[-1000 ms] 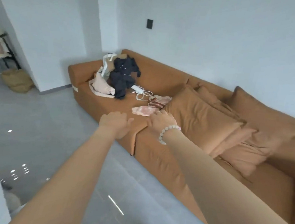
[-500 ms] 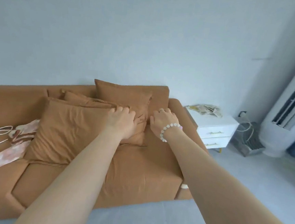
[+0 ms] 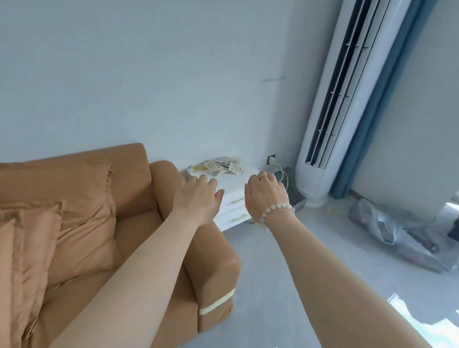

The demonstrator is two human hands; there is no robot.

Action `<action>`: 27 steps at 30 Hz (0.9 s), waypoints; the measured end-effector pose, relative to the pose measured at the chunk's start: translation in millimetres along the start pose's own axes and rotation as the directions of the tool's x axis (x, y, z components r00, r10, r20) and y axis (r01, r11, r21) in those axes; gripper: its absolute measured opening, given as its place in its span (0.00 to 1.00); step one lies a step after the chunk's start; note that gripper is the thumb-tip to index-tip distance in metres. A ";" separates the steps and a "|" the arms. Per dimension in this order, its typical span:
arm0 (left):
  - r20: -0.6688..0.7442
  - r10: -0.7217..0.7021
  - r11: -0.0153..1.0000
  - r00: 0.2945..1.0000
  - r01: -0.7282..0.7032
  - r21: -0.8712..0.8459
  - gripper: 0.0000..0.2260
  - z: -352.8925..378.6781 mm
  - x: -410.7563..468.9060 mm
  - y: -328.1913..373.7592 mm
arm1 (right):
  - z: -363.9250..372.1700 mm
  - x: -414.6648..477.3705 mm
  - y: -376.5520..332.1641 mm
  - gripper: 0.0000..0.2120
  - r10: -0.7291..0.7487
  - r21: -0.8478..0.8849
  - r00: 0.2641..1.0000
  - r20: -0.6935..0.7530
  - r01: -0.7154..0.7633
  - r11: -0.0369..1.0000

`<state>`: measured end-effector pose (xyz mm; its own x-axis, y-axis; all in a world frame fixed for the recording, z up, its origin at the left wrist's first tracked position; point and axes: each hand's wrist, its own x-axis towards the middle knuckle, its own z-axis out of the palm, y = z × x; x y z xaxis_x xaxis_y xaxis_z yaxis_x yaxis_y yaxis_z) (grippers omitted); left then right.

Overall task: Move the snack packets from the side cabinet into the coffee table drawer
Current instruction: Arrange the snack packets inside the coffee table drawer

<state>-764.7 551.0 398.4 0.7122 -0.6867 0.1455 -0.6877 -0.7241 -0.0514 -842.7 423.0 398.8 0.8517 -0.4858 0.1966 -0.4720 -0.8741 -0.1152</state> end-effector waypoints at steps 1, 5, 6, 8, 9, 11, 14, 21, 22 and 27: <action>0.012 -0.002 1.000 1.000 0.003 -0.013 0.19 4.4 9.8 5.2 | 1.2 5.5 10.6 0.18 0.015 0.005 1.000 -0.002 -0.015 1.000; 0.061 0.013 1.000 0.998 -0.014 0.010 0.19 24.9 37.9 22.9 | 13.6 19.3 47.9 0.18 0.059 0.022 0.998 0.021 -0.060 0.998; 0.064 0.016 1.000 0.998 -0.017 0.007 0.19 29.0 45.7 27.0 | 16.9 22.8 56.2 0.18 0.065 0.026 0.998 0.022 -0.066 0.998; 0.061 0.027 1.000 0.998 -0.027 -0.007 0.19 37.1 65.7 36.3 | 22.6 31.5 71.0 0.17 0.081 0.038 0.997 0.012 -0.081 0.996; 0.065 0.036 0.999 0.997 -0.035 -0.015 0.19 41.2 77.1 41.6 | 25.4 36.2 78.0 0.17 0.088 0.042 0.996 0.006 -0.089 0.995; 0.083 0.062 0.998 0.995 -0.060 -0.028 0.19 50.9 100.1 53.5 | 32.1 46.1 92.3 0.17 0.100 0.042 0.995 0.002 -0.100 0.994; 0.080 0.099 0.994 0.992 -0.095 -0.054 0.19 65.3 137.8 70.2 | 42.4 67.0 115.8 0.16 0.130 0.040 0.992 -0.007 -0.129 0.991; 0.010 0.114 0.980 0.993 -0.110 -0.164 0.20 92.0 261.8 83.6 | 56.0 164.7 158.4 0.17 0.205 0.042 0.978 0.022 -0.206 0.978; 0.015 0.110 0.979 0.994 -0.106 -0.172 0.20 95.6 279.1 83.4 | 57.9 181.2 162.4 0.17 0.197 0.030 0.980 0.027 -0.198 0.980; 0.055 0.077 0.981 0.995 -0.066 -0.184 0.20 121.6 349.8 73.0 | 68.6 247.2 188.9 0.17 0.192 -0.014 0.980 0.048 -0.192 0.981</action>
<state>-548.6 250.2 325.4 0.6634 -0.7432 0.0868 -0.7475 -0.6531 0.1215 -705.7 138.2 358.8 0.7548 -0.6441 0.1238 -0.6299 -0.7645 -0.1372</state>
